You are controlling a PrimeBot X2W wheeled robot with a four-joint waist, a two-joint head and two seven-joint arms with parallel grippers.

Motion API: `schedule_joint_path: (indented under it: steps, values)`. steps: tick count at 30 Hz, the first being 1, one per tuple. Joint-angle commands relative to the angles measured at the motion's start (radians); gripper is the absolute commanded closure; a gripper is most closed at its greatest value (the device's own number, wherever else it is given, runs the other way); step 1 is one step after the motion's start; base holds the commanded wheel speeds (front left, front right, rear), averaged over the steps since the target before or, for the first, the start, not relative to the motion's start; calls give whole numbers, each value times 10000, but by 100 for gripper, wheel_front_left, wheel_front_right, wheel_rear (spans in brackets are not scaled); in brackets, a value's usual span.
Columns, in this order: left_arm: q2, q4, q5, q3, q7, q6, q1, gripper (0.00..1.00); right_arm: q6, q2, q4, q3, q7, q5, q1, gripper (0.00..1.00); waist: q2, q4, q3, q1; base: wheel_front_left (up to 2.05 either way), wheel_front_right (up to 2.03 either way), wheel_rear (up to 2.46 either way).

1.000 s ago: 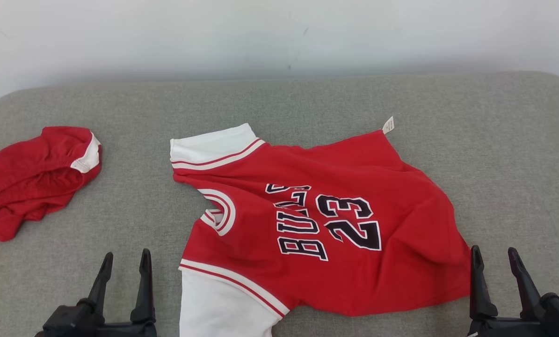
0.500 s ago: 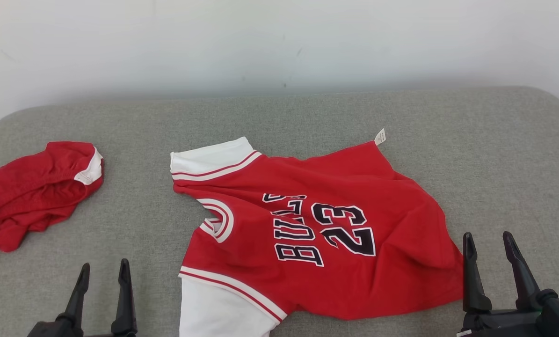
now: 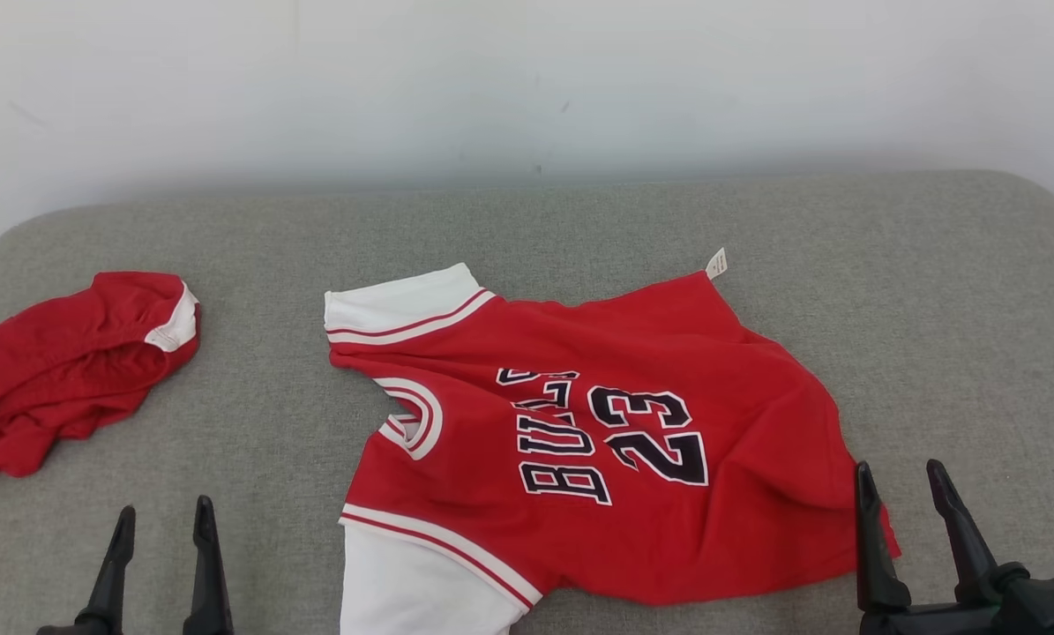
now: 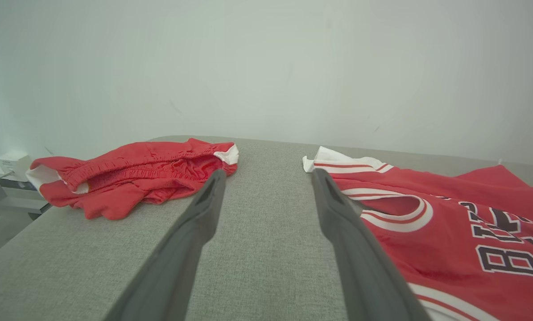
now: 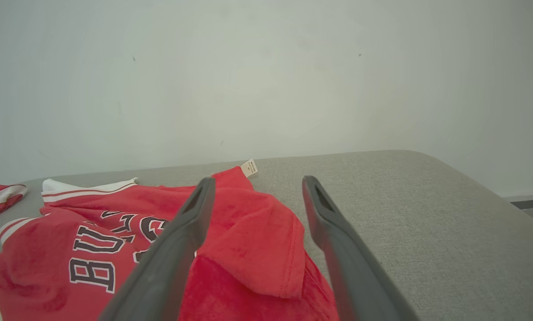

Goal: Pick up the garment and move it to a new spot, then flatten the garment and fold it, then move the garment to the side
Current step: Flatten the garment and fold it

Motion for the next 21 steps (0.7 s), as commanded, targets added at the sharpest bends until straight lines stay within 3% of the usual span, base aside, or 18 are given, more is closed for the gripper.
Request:
schedule_joint_path:
  steps: [1, 21]
  values:
    - [12, -59, 58, -31, -33, 0, 138, 0, -23, -30, 57, 23, -57, 26, 55, 0, 0, 0, -5, 1, 0, 0, 0]
    - [719, -149, -468, -915, -33, -41, 404, 0, -23, -36, 497, 78, -77, -10, 86, 0, 0, 102, -106, 1, 0, 0, 0]
